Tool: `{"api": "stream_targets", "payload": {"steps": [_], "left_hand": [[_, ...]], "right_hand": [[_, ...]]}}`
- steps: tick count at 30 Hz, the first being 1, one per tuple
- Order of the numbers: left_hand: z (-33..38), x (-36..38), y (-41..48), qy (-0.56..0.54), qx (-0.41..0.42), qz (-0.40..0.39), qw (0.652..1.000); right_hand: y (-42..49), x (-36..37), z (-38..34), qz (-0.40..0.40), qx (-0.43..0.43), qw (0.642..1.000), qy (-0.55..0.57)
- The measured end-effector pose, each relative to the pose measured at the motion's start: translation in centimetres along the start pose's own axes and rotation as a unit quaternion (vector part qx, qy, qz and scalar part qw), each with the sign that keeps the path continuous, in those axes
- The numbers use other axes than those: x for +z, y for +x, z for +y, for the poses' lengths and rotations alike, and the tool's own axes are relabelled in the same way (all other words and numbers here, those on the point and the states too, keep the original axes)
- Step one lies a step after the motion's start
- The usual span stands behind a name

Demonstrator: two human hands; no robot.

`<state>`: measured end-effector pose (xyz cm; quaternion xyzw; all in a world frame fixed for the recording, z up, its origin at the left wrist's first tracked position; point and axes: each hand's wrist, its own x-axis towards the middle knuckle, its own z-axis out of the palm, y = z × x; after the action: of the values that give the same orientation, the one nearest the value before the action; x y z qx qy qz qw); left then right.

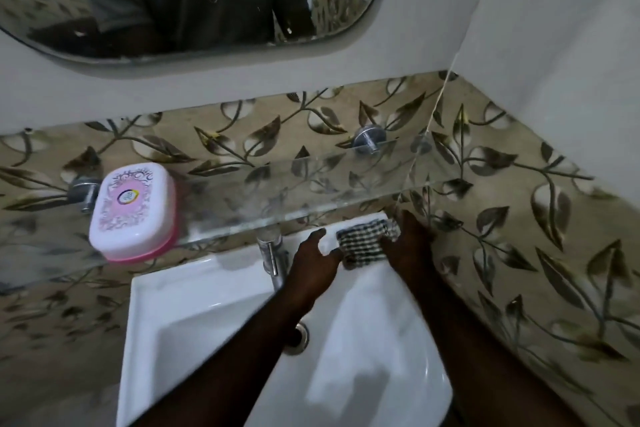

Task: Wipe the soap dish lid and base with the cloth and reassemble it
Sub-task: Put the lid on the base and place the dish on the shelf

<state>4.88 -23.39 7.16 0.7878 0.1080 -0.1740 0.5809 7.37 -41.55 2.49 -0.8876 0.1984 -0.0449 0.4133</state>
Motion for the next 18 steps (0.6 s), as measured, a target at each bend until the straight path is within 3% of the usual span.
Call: {"api": "stream_targets", "payload": {"steps": [4, 9, 15, 18], "left_hand": [[-1.9, -0.7, -1.4, -0.002, 0.013, 0.007, 1.000], [-1.9, -1.2, -2.6, 0.002, 0.041, 0.013, 0.999], [-2.0, -1.9, -3.9, 0.018, 0.055, 0.030, 0.998], [-2.2, -1.8, -4.6, 0.033, 0.059, 0.028, 0.997]], "right_hand": [[0.9, 5.3, 2.6, -0.019, -0.090, 0.989, -0.118], [1.0, 9.0, 4.4, -0.051, -0.139, 0.944, -0.295], [1.3, 9.4, 4.3, -0.074, -0.132, 0.939, -0.309], [1.7, 9.3, 4.5, -0.125, -0.105, 0.935, -0.315]]}}
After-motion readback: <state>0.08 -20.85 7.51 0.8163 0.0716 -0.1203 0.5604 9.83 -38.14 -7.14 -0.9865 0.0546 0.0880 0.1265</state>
